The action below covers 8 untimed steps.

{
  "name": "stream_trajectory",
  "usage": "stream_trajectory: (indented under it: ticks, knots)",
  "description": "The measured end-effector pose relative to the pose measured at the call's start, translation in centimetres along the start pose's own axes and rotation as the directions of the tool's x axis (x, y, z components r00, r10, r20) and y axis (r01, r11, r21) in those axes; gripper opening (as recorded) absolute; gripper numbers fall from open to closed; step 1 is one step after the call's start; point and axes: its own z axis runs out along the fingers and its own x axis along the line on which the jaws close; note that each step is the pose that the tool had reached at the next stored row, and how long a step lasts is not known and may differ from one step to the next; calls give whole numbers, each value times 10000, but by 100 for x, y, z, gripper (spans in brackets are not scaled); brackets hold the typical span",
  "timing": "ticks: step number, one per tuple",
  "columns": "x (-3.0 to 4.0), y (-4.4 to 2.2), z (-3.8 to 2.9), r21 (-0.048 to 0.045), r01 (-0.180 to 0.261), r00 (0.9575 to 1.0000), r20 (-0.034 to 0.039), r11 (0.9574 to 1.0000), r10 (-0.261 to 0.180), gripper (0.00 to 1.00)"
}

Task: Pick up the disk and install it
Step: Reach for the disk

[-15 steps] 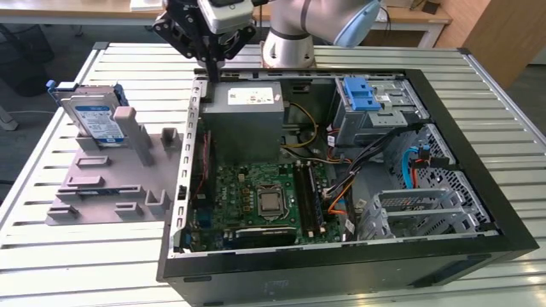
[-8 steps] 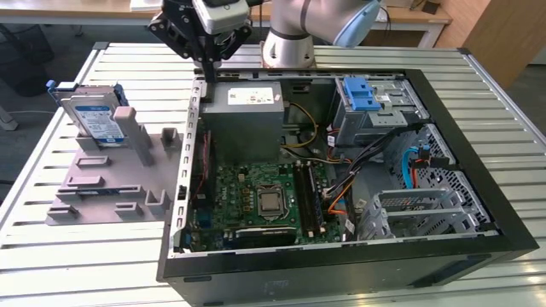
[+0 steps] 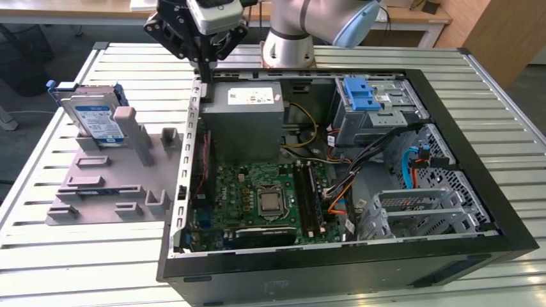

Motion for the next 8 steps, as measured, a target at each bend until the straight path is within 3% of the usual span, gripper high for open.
stream_trajectory:
  ticks: [7,8]
  knots:
    - [50,-3,5,0,0,10000,-4,10000,0,11]
    - [88,-4,8,1,0,10000,-8,10000,0,11]
